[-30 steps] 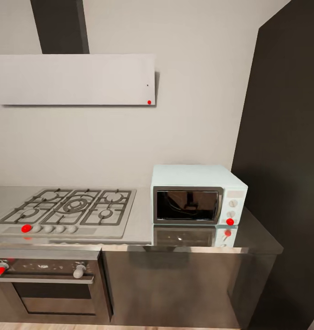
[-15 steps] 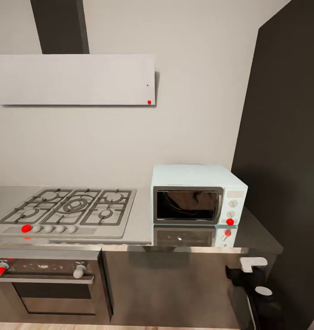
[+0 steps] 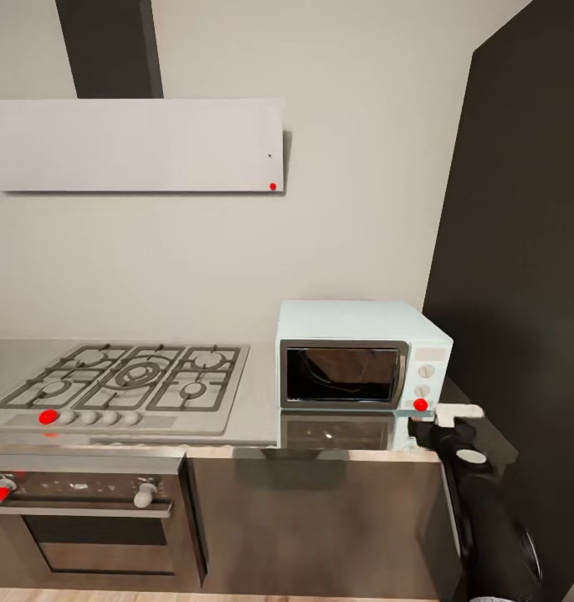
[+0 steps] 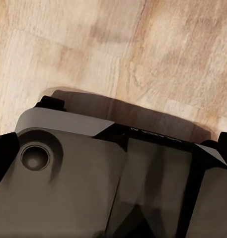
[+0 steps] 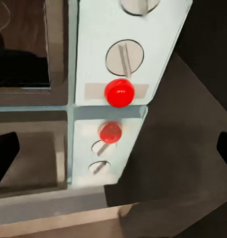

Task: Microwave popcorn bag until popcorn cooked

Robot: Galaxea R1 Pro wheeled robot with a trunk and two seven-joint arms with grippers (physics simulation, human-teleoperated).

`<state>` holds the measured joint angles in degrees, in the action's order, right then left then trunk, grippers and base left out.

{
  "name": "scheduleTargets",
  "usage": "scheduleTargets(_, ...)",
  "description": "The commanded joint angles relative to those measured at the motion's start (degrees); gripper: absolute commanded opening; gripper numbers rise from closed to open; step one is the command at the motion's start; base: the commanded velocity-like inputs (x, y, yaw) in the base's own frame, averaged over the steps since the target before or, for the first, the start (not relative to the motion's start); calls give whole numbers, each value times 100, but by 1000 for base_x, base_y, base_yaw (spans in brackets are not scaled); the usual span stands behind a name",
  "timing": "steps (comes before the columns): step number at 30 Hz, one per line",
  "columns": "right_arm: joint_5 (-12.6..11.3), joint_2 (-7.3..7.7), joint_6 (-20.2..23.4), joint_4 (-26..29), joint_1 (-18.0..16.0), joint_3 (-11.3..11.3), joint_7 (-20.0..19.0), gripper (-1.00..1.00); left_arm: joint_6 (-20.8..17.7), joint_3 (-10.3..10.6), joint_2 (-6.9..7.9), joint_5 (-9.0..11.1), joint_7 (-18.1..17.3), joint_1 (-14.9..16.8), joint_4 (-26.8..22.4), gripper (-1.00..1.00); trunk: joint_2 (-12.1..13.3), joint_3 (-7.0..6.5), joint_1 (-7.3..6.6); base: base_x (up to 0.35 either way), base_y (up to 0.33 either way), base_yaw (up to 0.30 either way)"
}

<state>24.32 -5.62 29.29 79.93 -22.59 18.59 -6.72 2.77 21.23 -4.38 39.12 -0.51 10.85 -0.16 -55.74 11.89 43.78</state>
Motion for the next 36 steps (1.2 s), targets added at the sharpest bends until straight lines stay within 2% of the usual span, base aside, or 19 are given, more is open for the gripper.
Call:
scheduleTargets(1, 58, -1, -162, -130, -10, 22, -53, 100, 21, 48, -1, 48, -7, 5, 7, 100, -6, 8, 1, 0, 0, 0)
scheduleTargets(2, 3, 15, -439, -467, -72, 33, -51, 100, 21, 48, -1, 40, -9, 5, 4, 100, -6, 8, 1, 0, 0, 0)
scheduleTargets(3, -94, 59, -538, -723, -178, 38, -48, 100, 19, 48, -1, 38, -9, 5, 5, 100, -6, 8, 1, 0, 0, 0)
scheduleTargets(5, -450, 291, -658, -1408, -562, 75, -41, 100, 18, 48, -1, 35, -10, 5, 4, 100, -6, 8, 1, 0, 0, 0)
scheduleTargets(6, -765, 538, -693, -1852, -824, 101, -35, 100, 15, 50, -1, 33, -10, 5, 3, 100, -6, 8, 1, 0, 0, 0)
scheduleTargets(8, -1117, 767, -734, -2227, -1012, 113, -32, 100, 16, 49, -1, 29, -10, 5, 3, 100, -6, 8, 1, 0, 0, 0)
scheduleTargets(10, -1361, 952, -866, -2490, -1080, 117, -28, 100, 20, 50, -1, 26, -10, 5, 2, 100, -6, 8, 1, 0, 0, 0)
scheduleTargets(12, -1474, 1063, -1152, -2833, -1164, 118, 4, 100, 22, 50, -1, 26, -10, 5, -1, 100, -6, 8, 1, 0, 0, 0)
scheduleTargets(16, -1496, 1131, -1448, -3538, -1419, 115, 140, 100, 22, 51, -1, 25, -10, 5, -1, 100, -6, 8, 1, 0, 0, 0)
scheduleTargets(19, -1485, 1144, -1513, -3672, -1461, 92, 101, 100, 22, 56, -1, 25, -10, 5, -2, 100, -6, 8, 1, 0, 0, 0)
scheduleTargets(26, -1447, 1125, -1511, -3526, -1467, 45, 59, 100, 22, 57, -1, 25, -10, 5, -2, 100, -6, 8, 1, 0, 0, 0)
scheduleTargets(29, -1436, 1113, -1464, -3281, -1467, 16, 62, 100, 22, 55, -1, 25, -10, 5, -2, 100, -6, 8, 1, 0, 0, 0)
scheduleTargets(36, -1439, 1111, -1166, -3073, -1467, 0, 29, 100, 23, 49, -1, 68, 1, 5, -2, 100, -6, 8, 1, 0, 0, 0)
